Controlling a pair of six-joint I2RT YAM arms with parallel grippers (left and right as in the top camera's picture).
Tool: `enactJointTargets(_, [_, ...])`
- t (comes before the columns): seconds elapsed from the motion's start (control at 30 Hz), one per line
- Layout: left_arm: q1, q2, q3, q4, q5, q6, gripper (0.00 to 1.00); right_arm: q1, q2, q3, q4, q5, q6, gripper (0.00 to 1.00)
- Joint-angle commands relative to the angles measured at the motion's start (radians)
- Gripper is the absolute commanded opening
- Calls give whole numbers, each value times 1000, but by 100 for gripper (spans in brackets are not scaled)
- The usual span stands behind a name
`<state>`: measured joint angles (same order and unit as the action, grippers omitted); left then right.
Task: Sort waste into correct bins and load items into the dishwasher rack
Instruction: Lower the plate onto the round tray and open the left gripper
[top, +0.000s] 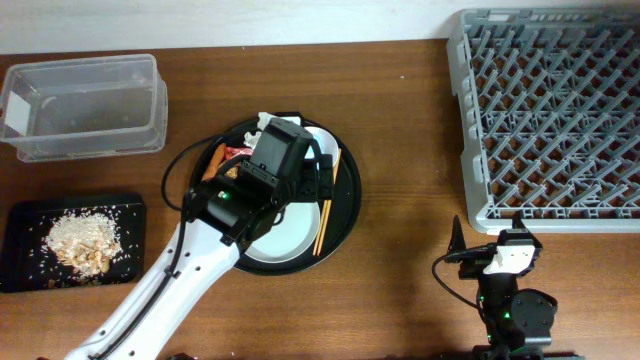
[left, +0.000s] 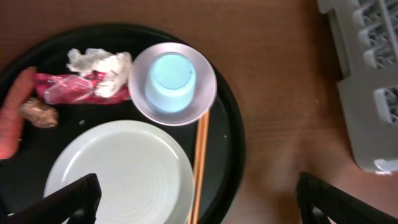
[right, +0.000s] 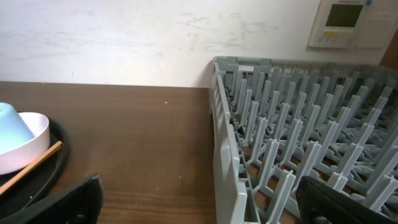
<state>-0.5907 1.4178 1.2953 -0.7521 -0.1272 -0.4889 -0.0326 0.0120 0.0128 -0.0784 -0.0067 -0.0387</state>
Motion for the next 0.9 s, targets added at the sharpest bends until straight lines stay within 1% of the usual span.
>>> enactJointTargets(0.0, [0,3,5,-2,74,19,99,6,-9,-7,-3,8,-6,98])
enactJointTargets(0.07, [0,3,5,-32,154,19,99,6,-9,-7,-3,8,-6,98])
enactJointTargets(0.13, [-1,3,-1,-36,176,20,99,6,-9,-7,-3,8,-6,98])
enactJointTargets(0.23, [-1,7,-2,-35,158,20,99,6,-9,-7,-3,8,-6,98])
enactJointTargets(0.33, [-2,9,-2,24,144,26,99,6,-9,-7,-3,8,-6,98])
enactJointTargets(0.43, [-1,9,-2,88,60,74,99,6,-9,-7,-3,8,-6,98])
enactJointTargets(0.47, [-1,12,-1,118,27,107,99,6,-9,-7,-3,8,-6,98])
enactJointTargets(0.5, [1,18,5,130,29,153,99,6,-9,-7,-3,8,-6,98])
enactJointTargets(0.53, [9,34,30,99,51,181,99,6,-9,-7,-3,8,-6,98])
enactJointTargets(0.6, [37,81,103,-11,114,181,99,6,-9,-7,-3,8,-6,98])
enactJointTargets(0.67, [63,130,174,-100,171,214,99,6,-9,-7,-3,8,-6,98])
enactJointTargets(0.73, [92,174,249,-184,184,238,99,6,-9,-7,-3,8,-6,98])
enactJointTargets(0.8, [111,185,275,-181,184,236,99,6,-9,-7,-3,8,-6,98])
enactJointTargets(0.87, [114,185,274,-134,179,237,99,6,-9,-7,-3,8,-6,98])
